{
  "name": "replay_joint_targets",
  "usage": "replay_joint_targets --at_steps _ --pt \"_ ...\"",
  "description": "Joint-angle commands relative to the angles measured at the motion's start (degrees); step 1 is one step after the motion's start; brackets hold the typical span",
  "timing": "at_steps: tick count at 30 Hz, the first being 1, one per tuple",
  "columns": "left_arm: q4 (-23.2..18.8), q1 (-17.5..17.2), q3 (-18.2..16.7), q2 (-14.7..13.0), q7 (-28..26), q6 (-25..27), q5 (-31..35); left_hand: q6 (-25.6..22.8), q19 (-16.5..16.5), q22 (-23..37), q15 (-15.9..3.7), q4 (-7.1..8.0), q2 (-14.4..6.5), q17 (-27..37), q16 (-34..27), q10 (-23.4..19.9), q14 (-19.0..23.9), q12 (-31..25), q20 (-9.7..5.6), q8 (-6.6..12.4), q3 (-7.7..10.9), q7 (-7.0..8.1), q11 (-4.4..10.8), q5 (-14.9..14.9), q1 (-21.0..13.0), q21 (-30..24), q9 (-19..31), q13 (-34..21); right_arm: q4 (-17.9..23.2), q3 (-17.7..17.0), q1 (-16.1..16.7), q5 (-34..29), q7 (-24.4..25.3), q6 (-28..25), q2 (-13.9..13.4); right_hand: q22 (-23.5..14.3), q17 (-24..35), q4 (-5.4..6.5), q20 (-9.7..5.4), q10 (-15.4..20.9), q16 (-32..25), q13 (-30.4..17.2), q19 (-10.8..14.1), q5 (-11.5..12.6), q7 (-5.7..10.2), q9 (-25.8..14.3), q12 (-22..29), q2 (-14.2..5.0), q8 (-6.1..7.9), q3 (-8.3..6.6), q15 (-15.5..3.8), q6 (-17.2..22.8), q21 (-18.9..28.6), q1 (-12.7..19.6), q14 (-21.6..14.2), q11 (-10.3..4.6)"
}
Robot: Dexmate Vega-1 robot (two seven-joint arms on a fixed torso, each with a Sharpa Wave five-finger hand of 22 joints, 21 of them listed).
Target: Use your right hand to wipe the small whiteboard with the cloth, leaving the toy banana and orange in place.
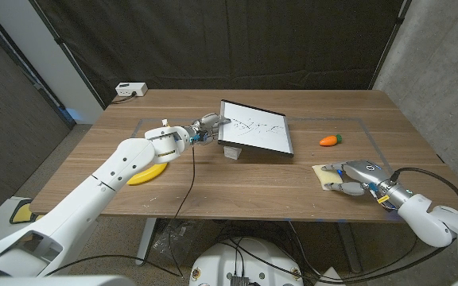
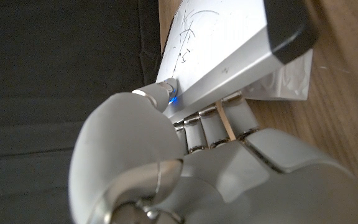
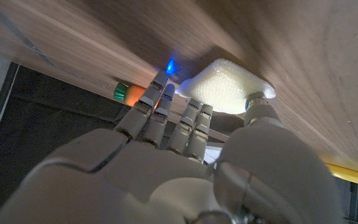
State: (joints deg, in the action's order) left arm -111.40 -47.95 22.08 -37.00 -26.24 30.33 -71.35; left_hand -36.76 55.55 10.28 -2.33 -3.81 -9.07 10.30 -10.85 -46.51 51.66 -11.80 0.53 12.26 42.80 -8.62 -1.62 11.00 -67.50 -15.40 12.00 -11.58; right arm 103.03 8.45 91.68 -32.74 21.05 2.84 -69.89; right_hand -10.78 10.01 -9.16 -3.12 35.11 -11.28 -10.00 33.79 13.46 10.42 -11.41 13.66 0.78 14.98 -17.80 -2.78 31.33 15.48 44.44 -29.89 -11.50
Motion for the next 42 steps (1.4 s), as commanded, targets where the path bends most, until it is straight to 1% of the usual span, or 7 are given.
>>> replay_joint_targets --at_steps 1,5,11,19,24,31,42 --pt "-0.5 -0.2 0.1 0.0 -0.4 0.1 -0.1 -2.5 0.1 0.1 0.09 -0.08 -0.4 0.2 -0.1 -0.2 0.4 0.1 0.36 -0.08 0.40 -1.95 0.46 0.4 -0.1 0.2 0.1 -0.2 -2.4 5.6 -4.1 1.2 -0.5 -1.2 -1.4 -0.4 0.3 0.02 -2.57 1.3 -0.5 -0.3 1.4 0.2 0.09 -0.1 0.3 -0.11 0.87 -0.51 -3.27 1.7 0.7 0.8 -1.5 -0.03" --pt "-0.6 -0.3 0.0 -0.1 -0.6 0.2 -0.1 -2.4 0.1 0.1 0.08 -0.08 -0.4 0.2 -0.1 -0.3 0.3 0.1 0.45 -0.13 0.49 -1.83 0.47 0.5 0.0 0.2 0.1 -0.2 -2.9 6.8 -4.8 2.3 0.6 -0.9 -1.8 -0.5 0.4 0.41 -3.12 3.6 -0.8 -0.3 3.0 0.1 0.34 0.0 0.6 -0.47 1.73 -0.61 -4.19 4.6 1.3 1.1 -4.1 0.04" --pt "-0.3 0.0 0.1 0.0 -0.5 0.5 -0.2 -2.6 0.1 0.1 0.00 -0.08 -0.4 0.2 -0.1 -0.3 0.3 0.1 0.45 -0.13 0.60 -1.76 0.41 0.5 0.1 0.2 0.1 -0.2 -3.1 8.4 -6.0 2.7 2.9 -0.7 -2.3 -0.7 0.5 0.83 -4.00 7.8 -1.0 -0.2 5.6 -0.2 0.74 0.2 1.2 -2.18 3.06 -1.33 -5.70 9.4 2.4 2.1 -8.1 -0.04" --pt "-0.5 -0.1 0.0 -0.1 -0.8 0.3 -0.1 -2.8 0.2 0.1 -0.05 -0.08 -0.4 0.2 -0.1 -0.6 0.4 0.0 0.41 -0.11 0.73 -1.78 0.60 0.5 0.3 0.2 0.2 -0.2 -3.1 9.0 -6.8 4.1 6.8 0.9 -2.7 -1.1 0.5 0.73 -5.14 15.2 -1.8 -0.3 10.0 -1.5 1.32 0.5 1.8 -4.22 4.75 -2.51 -8.81 17.0 4.8 4.2 -17.2 -0.27" --pt "-0.4 -0.1 0.1 0.0 -0.6 0.1 0.1 -2.8 0.1 0.1 0.03 -0.06 -0.4 0.2 -0.1 -0.6 0.5 0.1 0.39 -0.14 0.82 -1.63 0.62 0.6 0.4 0.3 0.2 -0.2 -3.0 9.1 -7.1 4.5 9.0 1.9 -2.8 -1.4 0.7 0.60 -6.24 18.2 -2.3 -0.2 12.5 -2.2 1.60 0.5 1.6 -6.50 5.00 -3.88 -9.37 19.4 6.4 6.1 -21.6 -0.23" --pt "-0.1 0.2 0.2 0.1 -0.5 0.3 0.2 -2.8 0.2 0.1 0.01 -0.06 -0.4 0.2 -0.1 -0.6 0.5 0.1 0.37 -0.18 0.91 -1.64 0.65 0.6 0.6 0.2 0.2 -0.2 -2.0 8.2 -7.1 5.4 11.4 3.0 -3.1 -1.6 0.7 0.88 -6.26 18.9 -2.2 -0.2 13.2 -2.6 1.55 0.4 1.4 -6.99 5.07 -3.99 -9.34 20.3 7.0 6.0 -22.8 -0.29" --pt "-0.2 0.1 0.0 0.1 -0.3 0.0 0.3 -2.9 0.2 0.1 0.13 -0.08 -0.4 0.2 -0.1 -0.6 0.6 0.1 0.39 -0.22 1.12 -1.78 0.58 0.6 0.8 0.3 0.2 -0.2 0.7 3.9 -5.1 7.2 16.0 6.3 -2.9 -1.8 0.7 1.30 -6.17 20.2 -1.9 -0.2 13.4 -3.1 1.50 0.4 1.2 -7.52 5.28 -4.00 -9.29 21.9 7.6 5.6 -23.9 -0.20"
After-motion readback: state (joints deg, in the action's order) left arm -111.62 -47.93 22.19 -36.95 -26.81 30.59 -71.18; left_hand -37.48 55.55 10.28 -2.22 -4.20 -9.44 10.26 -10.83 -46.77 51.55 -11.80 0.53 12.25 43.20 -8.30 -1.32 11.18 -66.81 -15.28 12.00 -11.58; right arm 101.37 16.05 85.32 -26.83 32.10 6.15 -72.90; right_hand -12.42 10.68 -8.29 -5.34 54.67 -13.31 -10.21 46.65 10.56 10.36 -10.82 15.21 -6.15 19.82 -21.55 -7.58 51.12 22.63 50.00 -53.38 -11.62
